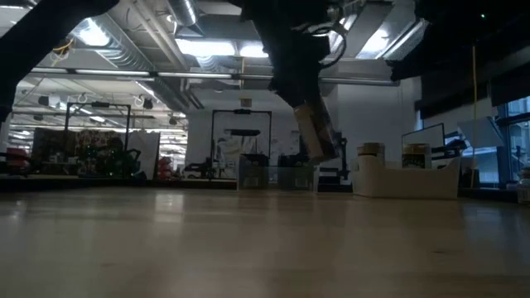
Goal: Sort spices by type
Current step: Put the brown seasoning bottle into the white bin
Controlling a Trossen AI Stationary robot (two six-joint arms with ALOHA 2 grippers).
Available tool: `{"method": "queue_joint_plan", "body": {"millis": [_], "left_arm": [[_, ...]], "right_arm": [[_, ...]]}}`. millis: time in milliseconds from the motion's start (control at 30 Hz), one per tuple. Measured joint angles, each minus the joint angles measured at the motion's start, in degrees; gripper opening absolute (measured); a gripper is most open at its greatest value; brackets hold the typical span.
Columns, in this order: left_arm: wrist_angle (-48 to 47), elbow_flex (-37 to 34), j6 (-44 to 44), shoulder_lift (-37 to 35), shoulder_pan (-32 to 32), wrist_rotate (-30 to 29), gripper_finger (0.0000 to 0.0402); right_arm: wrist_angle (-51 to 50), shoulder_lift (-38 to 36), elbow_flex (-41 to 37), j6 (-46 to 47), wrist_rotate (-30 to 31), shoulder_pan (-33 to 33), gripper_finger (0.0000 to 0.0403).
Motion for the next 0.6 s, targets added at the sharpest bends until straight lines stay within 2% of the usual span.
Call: {"method": "queue_joint_plan", "body": {"millis": [133,300,600], "left_arm": [[-0.7,0.0,1.1,2.1,-1.5,1.8,0.0261],[-3.6,-0.2,0.8,3.6,-2.7,2.1,0.0270],[-2.7,-1.4,0.6,3.5,-3.4,3.9,0.0277]], "right_arm": [[0.7,1.5,-1.7,1.6,-4.3,0.0,0.0308],[1.0,3.6,-3.3,4.0,-4.8,0.0,0.0308],[7.0,7.7,-6.1,4.0,-5.9,0.0,0.0308]]}}
